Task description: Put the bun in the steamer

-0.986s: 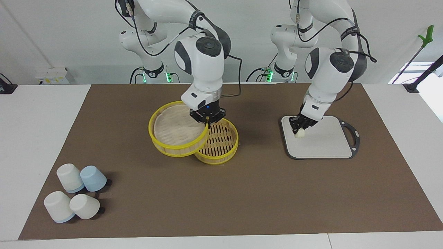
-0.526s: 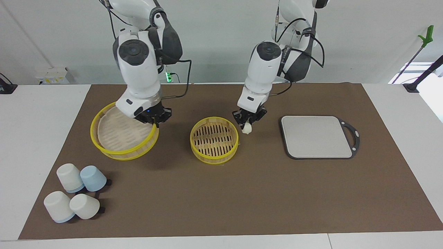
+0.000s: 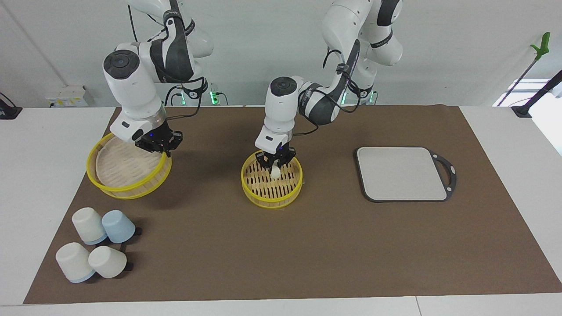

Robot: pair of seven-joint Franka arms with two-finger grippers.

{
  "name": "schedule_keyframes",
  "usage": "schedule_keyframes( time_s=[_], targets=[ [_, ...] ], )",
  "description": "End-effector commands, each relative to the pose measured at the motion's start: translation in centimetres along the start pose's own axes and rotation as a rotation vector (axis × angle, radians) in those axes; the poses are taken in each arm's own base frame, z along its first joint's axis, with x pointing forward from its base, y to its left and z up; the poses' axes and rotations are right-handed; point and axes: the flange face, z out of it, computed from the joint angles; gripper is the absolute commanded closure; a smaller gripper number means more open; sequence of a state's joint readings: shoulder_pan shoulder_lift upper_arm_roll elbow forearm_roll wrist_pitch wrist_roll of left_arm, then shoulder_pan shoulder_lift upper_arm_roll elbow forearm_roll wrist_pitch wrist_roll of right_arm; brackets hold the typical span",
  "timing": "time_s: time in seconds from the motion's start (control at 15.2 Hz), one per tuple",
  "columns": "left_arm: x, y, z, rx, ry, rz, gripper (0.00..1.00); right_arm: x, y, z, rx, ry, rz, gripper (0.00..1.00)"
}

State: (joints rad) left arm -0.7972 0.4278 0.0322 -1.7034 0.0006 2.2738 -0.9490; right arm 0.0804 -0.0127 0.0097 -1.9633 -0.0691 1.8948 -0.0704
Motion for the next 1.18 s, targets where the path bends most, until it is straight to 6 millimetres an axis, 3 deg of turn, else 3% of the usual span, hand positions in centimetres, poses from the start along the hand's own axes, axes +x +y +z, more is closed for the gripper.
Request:
schedule_keyframes(
  time_s=[0.0, 0.2, 0.26, 0.33, 0.39, 0.53, 0.66, 0.85, 1.12],
  targets=[
    [0.3, 0.3, 1.1, 0.019, 0.028, 0.004, 0.71, -1.6, 0.0, 0.2, 0.0, 0.027, -0.03, 1.0],
    [-0.3, 0.6, 2.6, 0.036, 0.034, 0.021, 0.61, -1.6, 0.1, 0.1, -0.001, 0.037, -0.028, 1.0],
    [-0.3, 0.6, 2.5, 0.038, 0.032, 0.021, 0.46, -1.7, 0.0, 0.4, 0.0, 0.033, -0.03, 1.0],
    [-0.4, 0.6, 2.6, 0.042, 0.029, 0.02, 0.16, -1.8, 0.0, 0.5, 0.0, 0.033, -0.029, 1.0],
    [-0.3, 0.5, 2.5, 0.046, 0.028, 0.013, 0.0, -1.8, 0.0, 0.5, 0.0, 0.033, -0.03, 1.0],
    [0.2, 0.1, 1.6, 0.054, 0.025, 0.004, 0.0, -1.8, 0.0, 0.5, 0.0, 0.033, -0.03, 1.0],
    [0.7, -0.7, -2.1, 0.053, 0.025, -0.002, 0.0, -1.8, 0.0, 0.5, 0.0, 0.031, -0.03, 1.0],
    [3.0, -4.1, -7.7, 0.064, 0.019, -0.042, 0.0, -1.8, -0.1, 0.5, 0.0, 0.031, -0.032, 1.0],
    [7.3, -11.0, -13.5, 0.102, -0.009, -0.081, 0.0, -1.8, -0.1, 0.5, 0.0, 0.031, -0.033, 1.0]
  ],
)
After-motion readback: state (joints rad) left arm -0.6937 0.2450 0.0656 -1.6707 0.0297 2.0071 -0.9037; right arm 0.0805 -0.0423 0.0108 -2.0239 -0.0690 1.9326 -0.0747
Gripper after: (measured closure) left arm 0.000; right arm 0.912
